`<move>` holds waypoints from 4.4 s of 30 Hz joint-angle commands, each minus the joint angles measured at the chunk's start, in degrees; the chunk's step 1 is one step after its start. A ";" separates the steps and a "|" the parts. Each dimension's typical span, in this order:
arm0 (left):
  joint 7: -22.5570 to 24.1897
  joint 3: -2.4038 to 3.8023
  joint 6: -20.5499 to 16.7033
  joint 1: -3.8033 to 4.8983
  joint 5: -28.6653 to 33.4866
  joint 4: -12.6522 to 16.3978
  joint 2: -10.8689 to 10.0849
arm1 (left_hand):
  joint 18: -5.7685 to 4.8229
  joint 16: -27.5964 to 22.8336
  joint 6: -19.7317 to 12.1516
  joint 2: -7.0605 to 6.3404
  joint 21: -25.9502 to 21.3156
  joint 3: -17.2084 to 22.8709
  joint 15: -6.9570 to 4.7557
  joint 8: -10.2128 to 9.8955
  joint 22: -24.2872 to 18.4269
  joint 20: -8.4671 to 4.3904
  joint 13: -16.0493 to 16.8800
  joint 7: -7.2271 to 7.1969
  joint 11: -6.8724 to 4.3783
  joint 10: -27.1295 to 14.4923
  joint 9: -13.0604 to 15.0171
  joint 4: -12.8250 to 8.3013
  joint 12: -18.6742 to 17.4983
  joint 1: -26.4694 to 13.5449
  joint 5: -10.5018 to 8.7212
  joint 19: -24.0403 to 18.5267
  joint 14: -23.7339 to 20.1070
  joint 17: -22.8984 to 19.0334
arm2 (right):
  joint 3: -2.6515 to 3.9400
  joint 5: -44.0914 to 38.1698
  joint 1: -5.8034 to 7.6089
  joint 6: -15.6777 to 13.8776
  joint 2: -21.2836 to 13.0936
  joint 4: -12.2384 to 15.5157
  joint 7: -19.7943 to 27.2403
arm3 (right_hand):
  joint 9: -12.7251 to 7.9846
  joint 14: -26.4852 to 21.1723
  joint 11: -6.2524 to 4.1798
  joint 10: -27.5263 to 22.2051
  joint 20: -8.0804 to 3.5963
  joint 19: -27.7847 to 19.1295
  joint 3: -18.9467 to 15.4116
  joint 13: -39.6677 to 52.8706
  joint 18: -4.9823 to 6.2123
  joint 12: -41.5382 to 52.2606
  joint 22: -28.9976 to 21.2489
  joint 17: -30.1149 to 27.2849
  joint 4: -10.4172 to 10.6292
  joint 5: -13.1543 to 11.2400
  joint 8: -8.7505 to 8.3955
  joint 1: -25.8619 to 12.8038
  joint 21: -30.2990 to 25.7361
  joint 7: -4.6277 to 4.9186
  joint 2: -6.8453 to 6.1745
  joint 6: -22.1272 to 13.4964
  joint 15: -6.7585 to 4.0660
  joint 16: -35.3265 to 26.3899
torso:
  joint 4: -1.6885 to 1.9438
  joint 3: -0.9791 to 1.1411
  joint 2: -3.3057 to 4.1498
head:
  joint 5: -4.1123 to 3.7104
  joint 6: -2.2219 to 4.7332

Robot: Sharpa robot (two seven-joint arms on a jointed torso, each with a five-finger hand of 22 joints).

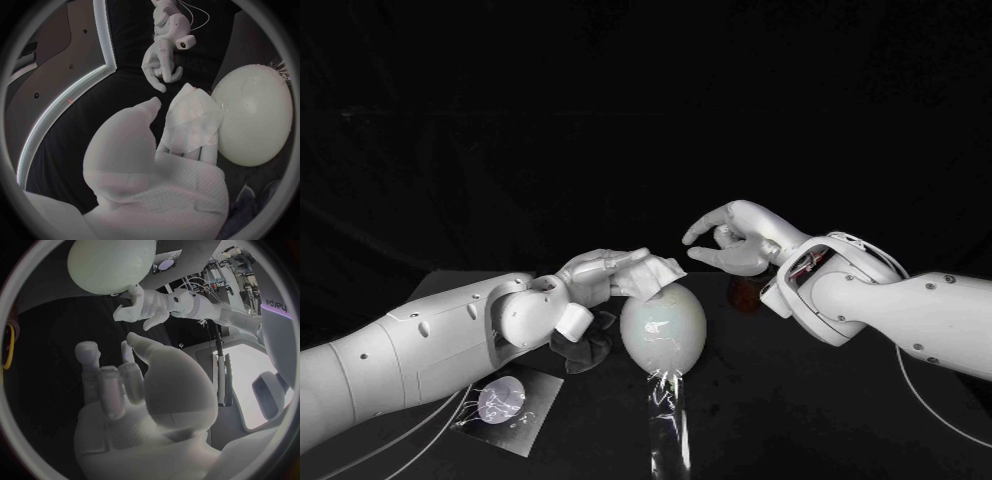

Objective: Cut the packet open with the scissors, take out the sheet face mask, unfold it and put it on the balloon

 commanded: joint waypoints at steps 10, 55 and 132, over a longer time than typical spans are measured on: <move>2.75 0.03 9.68 0.00 0.20 -0.01 -0.27 | -1.15 -4.41 -8.23 7.35 -6.14 6.15 4.24 -5.68 -3.49 2.73 -0.16 4.63 4.37 -13.68 -3.10 1.94 0.66 3.30 0.22 -7.24 -10.95 -1.02 | 0.02 -5.13 -1.49 -3.55 2.75 0.38 -4.69 | -0.42 2.96 0.01 0.28 -0.11 0.71 -1.19 6.76 -1.25 0.17 4.22 9.77 2.81 -0.51 -0.44 -2.61 0.07 0.11 -0.74 -0.12 -0.53 0.16 | -0.02 -0.03 0.03 | -0.12 -0.01; 5.54 0.04 10.04 -0.02 -4.15 0.40 -0.36 | -0.60 2.47 -3.08 11.13 -5.72 26.67 3.43 -5.69 -3.52 2.33 -0.03 3.82 3.56 -12.72 -4.25 -7.53 4.25 -1.58 0.09 -5.68 -11.74 -0.81 | 0.02 -8.00 -3.43 -7.76 6.75 -1.19 -6.78 | -0.92 3.48 0.04 0.82 -0.01 1.87 -2.64 7.35 -1.47 0.85 4.52 10.57 6.15 -0.72 -1.12 -3.39 0.91 0.08 -1.40 0.33 -0.45 0.40 | 0.01 0.00 0.00 | 0.16 -0.43; 5.78 0.04 6.96 -0.02 -8.60 1.14 -0.34 | 0.08 3.09 -1.40 11.75 -4.16 23.99 2.56 -4.39 -2.75 2.14 -0.06 2.93 2.67 -9.92 -3.82 -7.73 4.06 -0.09 0.10 -4.40 -9.44 -0.61 | 0.03 0.29 -3.52 -1.82 7.63 -1.28 -9.90 | 2.15 5.39 -0.78 3.56 -0.67 4.06 -7.37 11.42 -2.01 4.27 5.42 14.02 17.17 5.00 0.74 -7.68 3.81 -0.94 -1.68 1.21 -1.16 1.31 | -0.04 0.00 -0.02 | 0.05 -0.56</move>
